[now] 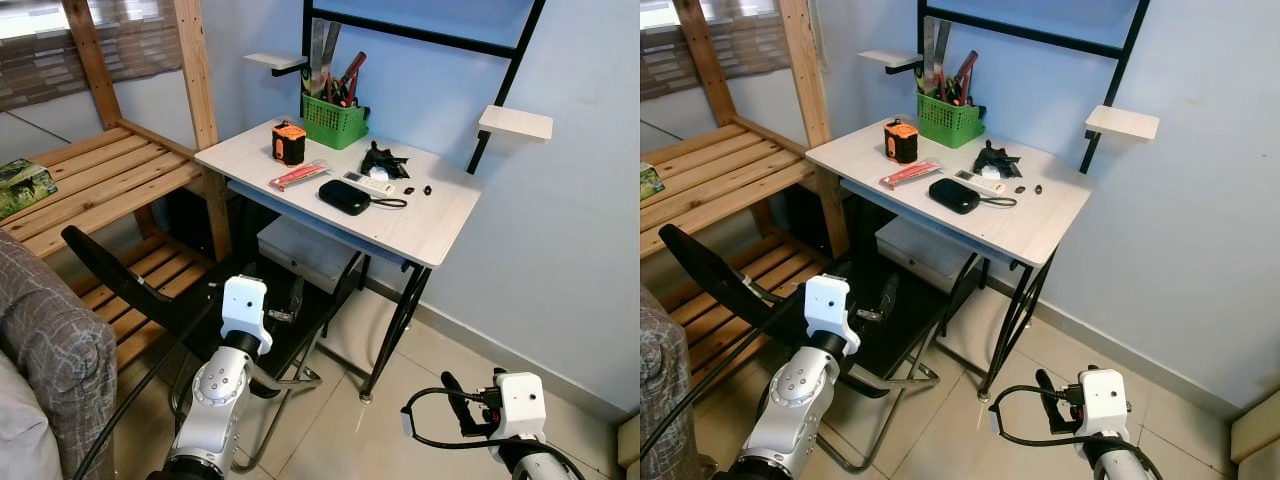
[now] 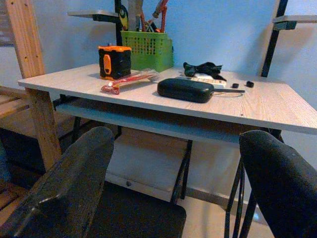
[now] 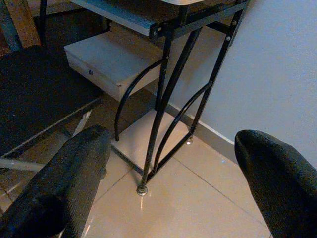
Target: Clean up the room
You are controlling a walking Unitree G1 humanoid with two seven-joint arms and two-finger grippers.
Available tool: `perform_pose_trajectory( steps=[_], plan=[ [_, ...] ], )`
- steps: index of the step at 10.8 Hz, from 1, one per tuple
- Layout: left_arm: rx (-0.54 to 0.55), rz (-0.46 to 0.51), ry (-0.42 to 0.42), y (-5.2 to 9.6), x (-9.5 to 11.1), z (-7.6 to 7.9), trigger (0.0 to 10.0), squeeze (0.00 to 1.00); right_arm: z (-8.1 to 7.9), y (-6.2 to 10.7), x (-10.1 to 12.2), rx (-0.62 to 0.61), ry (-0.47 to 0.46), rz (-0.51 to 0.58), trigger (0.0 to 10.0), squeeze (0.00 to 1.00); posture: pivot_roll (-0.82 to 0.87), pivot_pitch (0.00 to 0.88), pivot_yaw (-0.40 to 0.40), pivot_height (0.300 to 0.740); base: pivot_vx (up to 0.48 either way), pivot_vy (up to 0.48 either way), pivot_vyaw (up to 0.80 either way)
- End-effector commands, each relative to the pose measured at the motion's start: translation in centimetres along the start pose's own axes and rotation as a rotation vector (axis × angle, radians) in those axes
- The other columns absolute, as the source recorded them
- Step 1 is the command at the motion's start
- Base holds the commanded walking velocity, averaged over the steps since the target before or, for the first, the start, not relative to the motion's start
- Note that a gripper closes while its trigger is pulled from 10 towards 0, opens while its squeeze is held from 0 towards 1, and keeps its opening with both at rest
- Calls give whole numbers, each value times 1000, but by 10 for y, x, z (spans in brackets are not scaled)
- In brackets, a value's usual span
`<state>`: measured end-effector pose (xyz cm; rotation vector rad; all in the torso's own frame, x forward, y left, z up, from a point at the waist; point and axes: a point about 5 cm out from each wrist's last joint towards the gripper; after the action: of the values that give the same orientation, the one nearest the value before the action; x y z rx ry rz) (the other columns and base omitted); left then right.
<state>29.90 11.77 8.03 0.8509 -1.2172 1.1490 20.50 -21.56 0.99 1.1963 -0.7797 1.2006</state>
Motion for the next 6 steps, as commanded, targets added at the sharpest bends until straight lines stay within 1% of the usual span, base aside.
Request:
perform_pose_trajectory(
  steps=[1,2,3,6],
  plan=[
    [-13,-346,-74,4,-40,-13,10000,0,-61,-68,59,83,-104,18,10000,0,0,0,0,740,0,0,0],
    [25,-332,2,-6,-32,-16,10000,0,-39,-74,72,-63,-163,90,10000,0,139,0,-5,740,0,0,0],
    [27,-325,13,-10,-28,-16,10000,0,-30,-75,76,-134,-192,110,10000,0,140,0,-4,740,0,0,0],
    [17,-328,8,-9,-29,-15,10000,0,-34,-76,76,-124,-186,105,10000,0,137,0,-1,740,0,0,0]
  ],
)
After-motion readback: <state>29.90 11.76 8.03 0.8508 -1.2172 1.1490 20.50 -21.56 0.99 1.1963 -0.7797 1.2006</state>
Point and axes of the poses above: a point about 5 cm out from each wrist's last joint towards the gripper, its own y axis pointing back from the gripper into the wrist, its own x axis along the axis of the wrist's last joint, z = x × y, and after that the axes turned 12 degrees about y, right-handed
